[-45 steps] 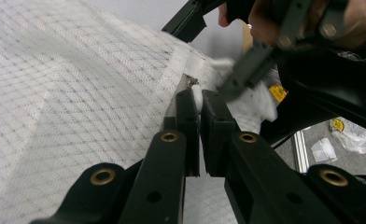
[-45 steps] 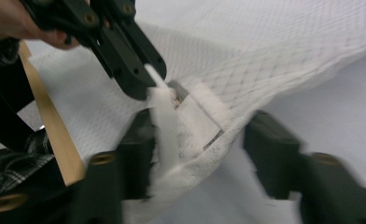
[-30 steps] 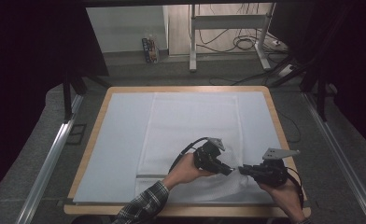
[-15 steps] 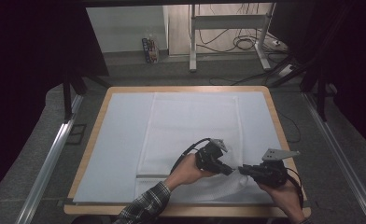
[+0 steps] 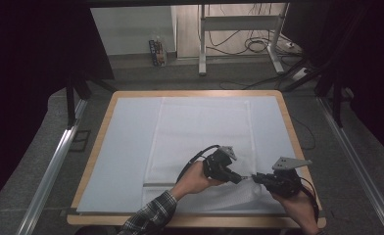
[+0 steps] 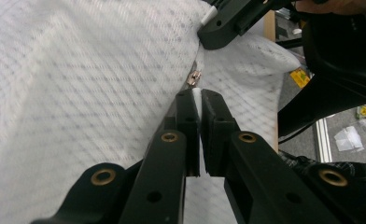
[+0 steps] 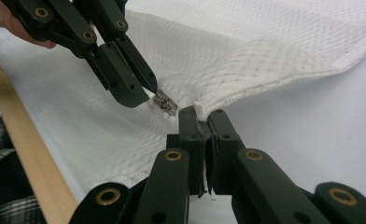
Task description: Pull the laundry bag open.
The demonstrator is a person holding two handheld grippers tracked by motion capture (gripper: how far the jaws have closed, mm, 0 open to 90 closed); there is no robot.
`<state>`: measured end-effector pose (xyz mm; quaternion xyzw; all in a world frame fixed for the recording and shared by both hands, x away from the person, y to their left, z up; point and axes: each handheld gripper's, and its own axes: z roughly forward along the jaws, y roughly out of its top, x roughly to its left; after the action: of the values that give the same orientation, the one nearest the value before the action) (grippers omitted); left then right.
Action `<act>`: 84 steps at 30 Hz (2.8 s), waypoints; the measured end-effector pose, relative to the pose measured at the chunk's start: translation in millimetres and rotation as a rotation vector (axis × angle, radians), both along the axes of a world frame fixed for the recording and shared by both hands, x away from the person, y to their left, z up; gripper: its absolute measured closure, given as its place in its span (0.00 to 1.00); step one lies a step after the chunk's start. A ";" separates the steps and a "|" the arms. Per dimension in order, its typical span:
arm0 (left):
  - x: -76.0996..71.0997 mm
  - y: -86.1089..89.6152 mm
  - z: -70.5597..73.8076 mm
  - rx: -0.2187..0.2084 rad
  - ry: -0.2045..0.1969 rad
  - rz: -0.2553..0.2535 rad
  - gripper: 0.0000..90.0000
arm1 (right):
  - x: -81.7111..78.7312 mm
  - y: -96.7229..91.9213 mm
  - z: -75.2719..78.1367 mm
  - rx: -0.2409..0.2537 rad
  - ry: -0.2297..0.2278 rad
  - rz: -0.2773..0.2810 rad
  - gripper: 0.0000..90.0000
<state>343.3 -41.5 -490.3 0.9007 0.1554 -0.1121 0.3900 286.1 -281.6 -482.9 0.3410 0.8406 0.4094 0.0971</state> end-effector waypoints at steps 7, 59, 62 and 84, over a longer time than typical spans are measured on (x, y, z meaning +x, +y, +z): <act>-2.4 2.5 0.3 0.009 -0.019 0.000 0.97 | -1.6 2.5 -0.2 -0.011 -0.002 0.004 0.95; -19.3 81.1 -12.6 0.020 -0.004 0.113 0.97 | -6.6 -5.6 -7.6 -0.079 0.005 -0.058 0.95; -20.4 87.6 -13.2 0.013 -0.004 0.123 0.97 | -6.6 -5.6 -7.6 -0.080 0.006 -0.056 0.95; -27.6 113.1 -13.1 0.004 -0.005 0.160 0.97 | -7.1 -4.7 -8.3 -0.084 0.014 -0.060 0.95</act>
<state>315.7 71.6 -503.4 0.8864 0.2261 -0.0779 0.3963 279.0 -286.3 -491.1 0.3644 0.8472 0.3683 0.1177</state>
